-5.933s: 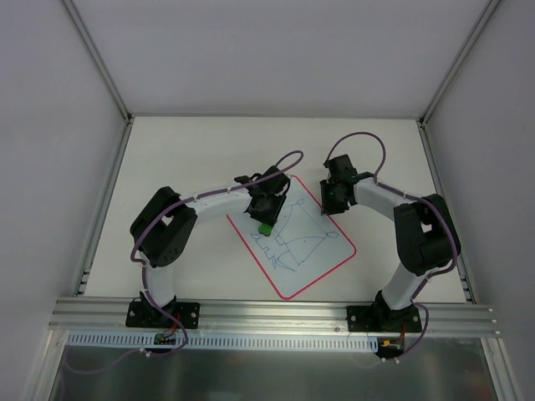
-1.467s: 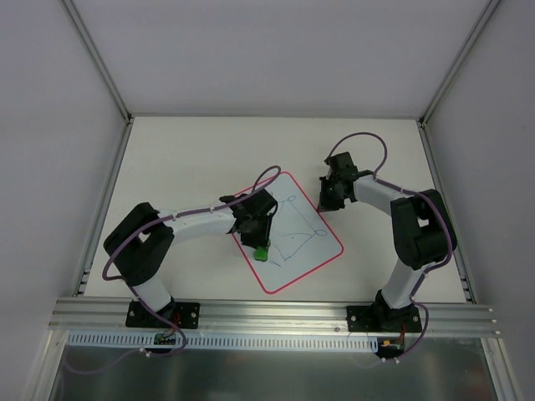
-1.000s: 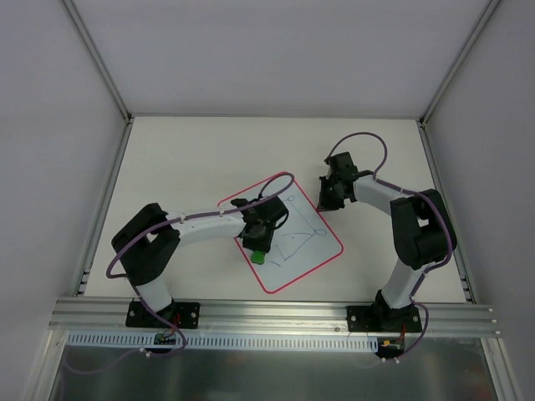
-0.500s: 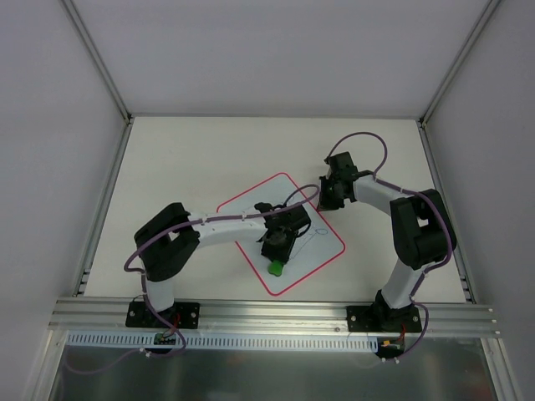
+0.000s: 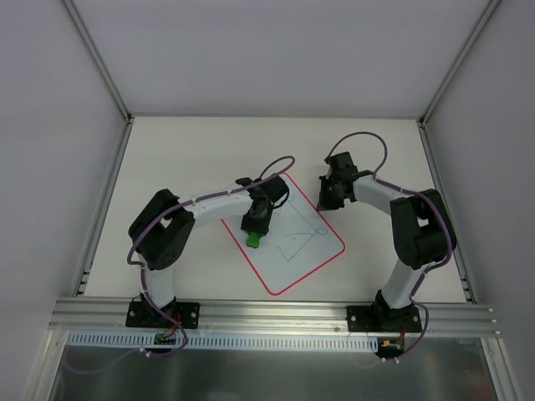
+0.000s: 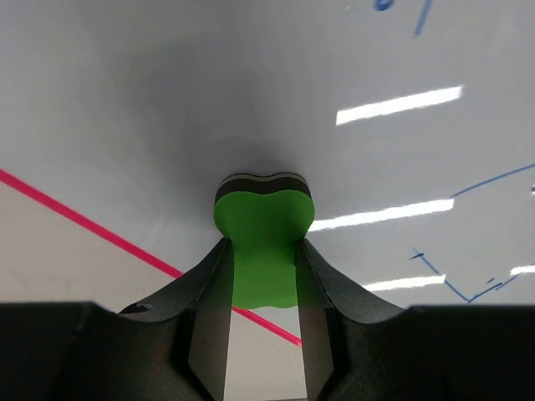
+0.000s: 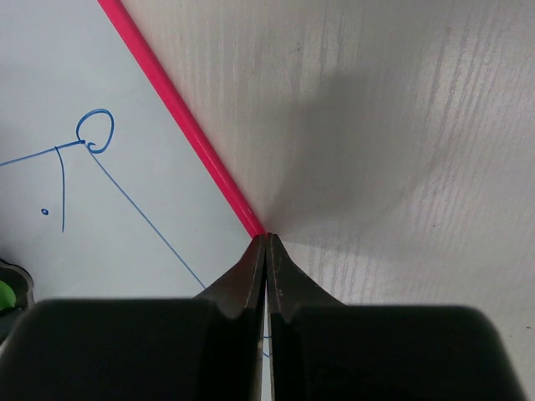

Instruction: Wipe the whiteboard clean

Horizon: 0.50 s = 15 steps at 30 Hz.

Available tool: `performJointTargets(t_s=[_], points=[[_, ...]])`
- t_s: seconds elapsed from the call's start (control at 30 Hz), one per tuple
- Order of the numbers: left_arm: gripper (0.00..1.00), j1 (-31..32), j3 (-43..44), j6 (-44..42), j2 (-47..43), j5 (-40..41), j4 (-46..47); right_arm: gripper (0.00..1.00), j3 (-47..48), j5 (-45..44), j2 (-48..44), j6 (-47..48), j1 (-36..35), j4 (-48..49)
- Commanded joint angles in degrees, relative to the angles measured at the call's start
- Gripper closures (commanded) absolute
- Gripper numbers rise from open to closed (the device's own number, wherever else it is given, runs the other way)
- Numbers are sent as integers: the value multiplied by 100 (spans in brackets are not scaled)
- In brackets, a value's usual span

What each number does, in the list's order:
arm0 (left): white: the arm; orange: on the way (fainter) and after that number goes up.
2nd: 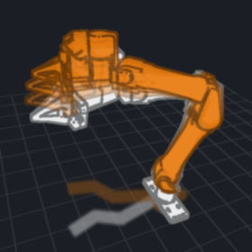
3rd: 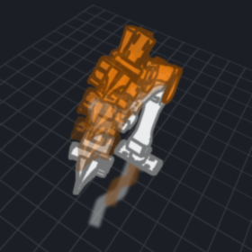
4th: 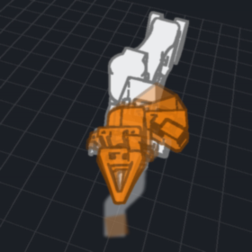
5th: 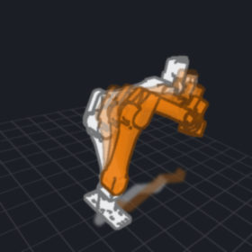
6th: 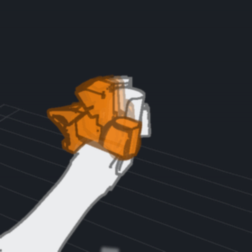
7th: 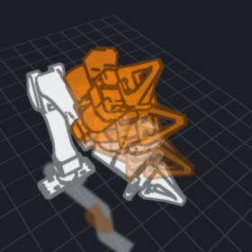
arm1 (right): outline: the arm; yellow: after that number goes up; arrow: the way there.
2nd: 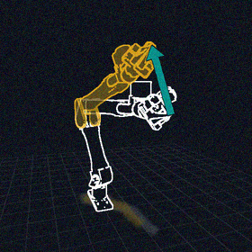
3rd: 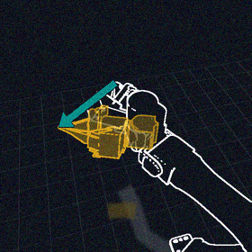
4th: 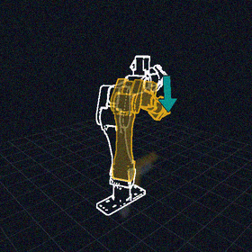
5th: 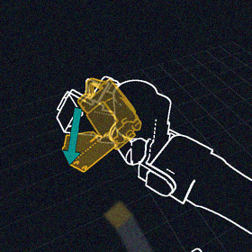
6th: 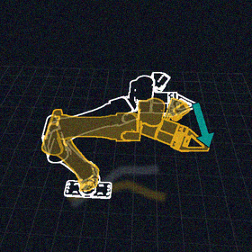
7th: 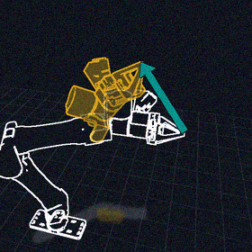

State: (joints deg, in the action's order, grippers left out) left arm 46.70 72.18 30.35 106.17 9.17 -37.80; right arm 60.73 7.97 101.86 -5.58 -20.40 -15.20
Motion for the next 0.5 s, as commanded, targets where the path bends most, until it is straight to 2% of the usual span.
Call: performJointTargets(t_s=[0.0,0.3,0.47], points=[[100,418,287,-222,649,-81,-69,100,-140,-357,202,49,10,-132],[100,1735,455,23,906,-811,-61,100,-140,-366,193,31,10,-132],[100,2089,516,15,792,-847,-52,100,-140,-366,220,22,10,-132]])
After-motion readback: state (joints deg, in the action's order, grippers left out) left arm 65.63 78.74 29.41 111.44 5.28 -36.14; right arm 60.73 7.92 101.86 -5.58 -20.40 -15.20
